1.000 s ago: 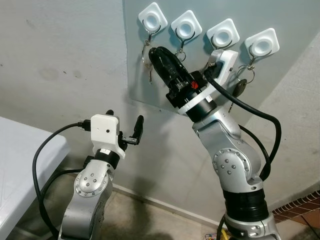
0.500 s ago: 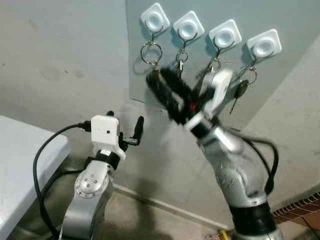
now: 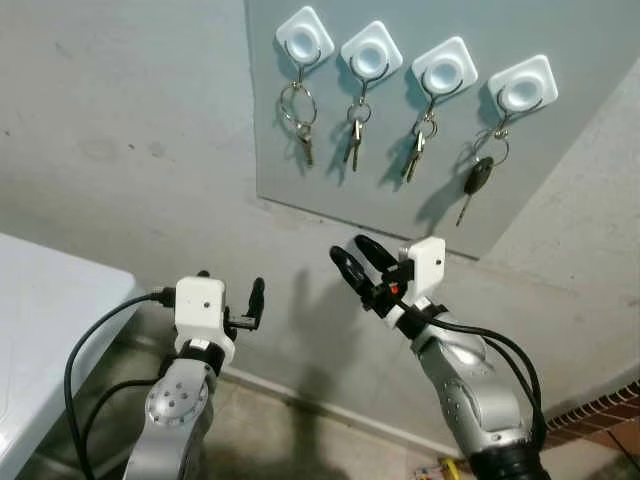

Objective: Hang keys on a hook

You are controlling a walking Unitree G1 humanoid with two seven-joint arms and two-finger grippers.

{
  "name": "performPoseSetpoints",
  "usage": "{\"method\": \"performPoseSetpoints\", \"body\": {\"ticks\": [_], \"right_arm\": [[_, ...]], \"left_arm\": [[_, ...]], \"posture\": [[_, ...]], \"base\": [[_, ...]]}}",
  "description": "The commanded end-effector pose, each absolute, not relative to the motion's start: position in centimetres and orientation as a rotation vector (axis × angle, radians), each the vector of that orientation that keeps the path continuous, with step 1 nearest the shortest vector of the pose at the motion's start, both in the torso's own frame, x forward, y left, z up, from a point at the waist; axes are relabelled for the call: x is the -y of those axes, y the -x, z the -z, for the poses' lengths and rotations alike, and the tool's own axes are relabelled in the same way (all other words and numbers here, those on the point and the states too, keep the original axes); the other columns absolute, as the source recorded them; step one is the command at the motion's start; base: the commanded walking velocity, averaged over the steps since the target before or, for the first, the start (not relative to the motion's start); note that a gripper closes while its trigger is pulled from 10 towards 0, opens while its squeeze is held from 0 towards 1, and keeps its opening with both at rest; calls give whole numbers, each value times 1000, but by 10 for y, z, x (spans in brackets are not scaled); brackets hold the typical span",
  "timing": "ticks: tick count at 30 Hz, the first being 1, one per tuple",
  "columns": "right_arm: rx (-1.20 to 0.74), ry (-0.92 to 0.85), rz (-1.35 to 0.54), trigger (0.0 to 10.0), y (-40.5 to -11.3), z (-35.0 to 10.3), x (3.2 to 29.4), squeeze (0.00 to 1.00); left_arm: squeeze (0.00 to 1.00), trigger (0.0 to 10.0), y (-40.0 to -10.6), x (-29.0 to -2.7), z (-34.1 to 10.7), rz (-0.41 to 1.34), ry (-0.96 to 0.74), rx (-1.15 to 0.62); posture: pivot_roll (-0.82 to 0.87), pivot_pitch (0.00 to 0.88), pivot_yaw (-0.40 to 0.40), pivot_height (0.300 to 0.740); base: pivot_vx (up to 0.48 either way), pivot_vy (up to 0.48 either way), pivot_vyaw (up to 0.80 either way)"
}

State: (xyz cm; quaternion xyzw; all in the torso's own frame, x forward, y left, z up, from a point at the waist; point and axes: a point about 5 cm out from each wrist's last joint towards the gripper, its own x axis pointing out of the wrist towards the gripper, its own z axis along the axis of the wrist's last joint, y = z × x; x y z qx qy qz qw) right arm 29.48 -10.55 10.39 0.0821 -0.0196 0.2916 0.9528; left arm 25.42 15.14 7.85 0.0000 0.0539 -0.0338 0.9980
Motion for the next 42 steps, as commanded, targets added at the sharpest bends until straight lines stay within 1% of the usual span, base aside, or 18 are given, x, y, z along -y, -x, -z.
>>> {"method": "performPoseSetpoints", "body": {"ticks": [1,2,5,8,12,17,19,20,21,25,29,32,35,39,42], "right_arm": [[-26,-140,-528,10000,-291,-81,117,0],[-74,-122,-491,10000,-288,-65,124,0],[-151,-72,-448,10000,-282,-42,133,0],[-281,-28,-379,10000,-270,-11,147,0],[-316,-38,-370,10000,-265,-2,150,0],[-306,-33,-370,10000,-266,0,149,0],[-337,-9,-355,10000,-262,8,152,0],[-576,47,-207,10000,-226,46,177,0],[-681,67,-147,10000,-207,61,188,0],[-718,61,-127,10000,-198,67,190,0],[-773,62,-116,10000,-185,75,190,0],[-799,68,-112,10000,-178,79,190,0],[-843,84,-108,10000,-168,84,191,0],[-885,95,-114,10000,-158,89,190,0],[-901,86,-103,10000,-155,91,192,0]], "left_arm": [[0,10000,-250,-158,-59,28,-6,-158],[0,10000,-249,-163,-44,-1,0,-201],[0,10000,-247,-169,-26,-38,17,-261],[0,10000,-243,-174,-3,-58,-35,-327],[0,10000,-242,-176,6,-66,-37,-375],[0,10000,-243,-177,9,-68,-37,-363],[0,10000,-242,-178,15,-69,-58,-370],[0,10000,-227,-186,41,-69,-46,-528],[0,10000,-218,-189,52,-71,-44,-611],[0,10000,-212,-189,57,-67,-61,-645],[0,10000,-193,-190,71,-66,-85,-737],[0,10000,-184,-190,76,-67,-66,-770],[0,10000,-170,-192,84,-67,-94,-825],[0,10000,-160,-193,88,-74,-98,-857],[0,10000,-159,-192,89,-68,-100,-855]], "posture": [[-18,121,-8,740],[-19,120,-6,740],[-24,114,-1,740],[-24,105,10,740],[-26,104,13,740],[-25,102,19,740],[-33,99,22,740],[-47,80,54,740],[-50,80,59,740],[-70,76,65,740],[-81,70,69,740],[-88,67,68,740],[-93,63,62,740],[-92,59,55,740],[-90,59,52,740]], "base": [[0,0,0],[0,0,0],[0,0,0],[0,0,0],[0,0,0],[0,0,0],[0,0,0],[0,0,0],[0,0,0],[0,0,0],[0,0,0],[0,0,0],[0,0,0],[0,0,0],[0,0,0]]}}
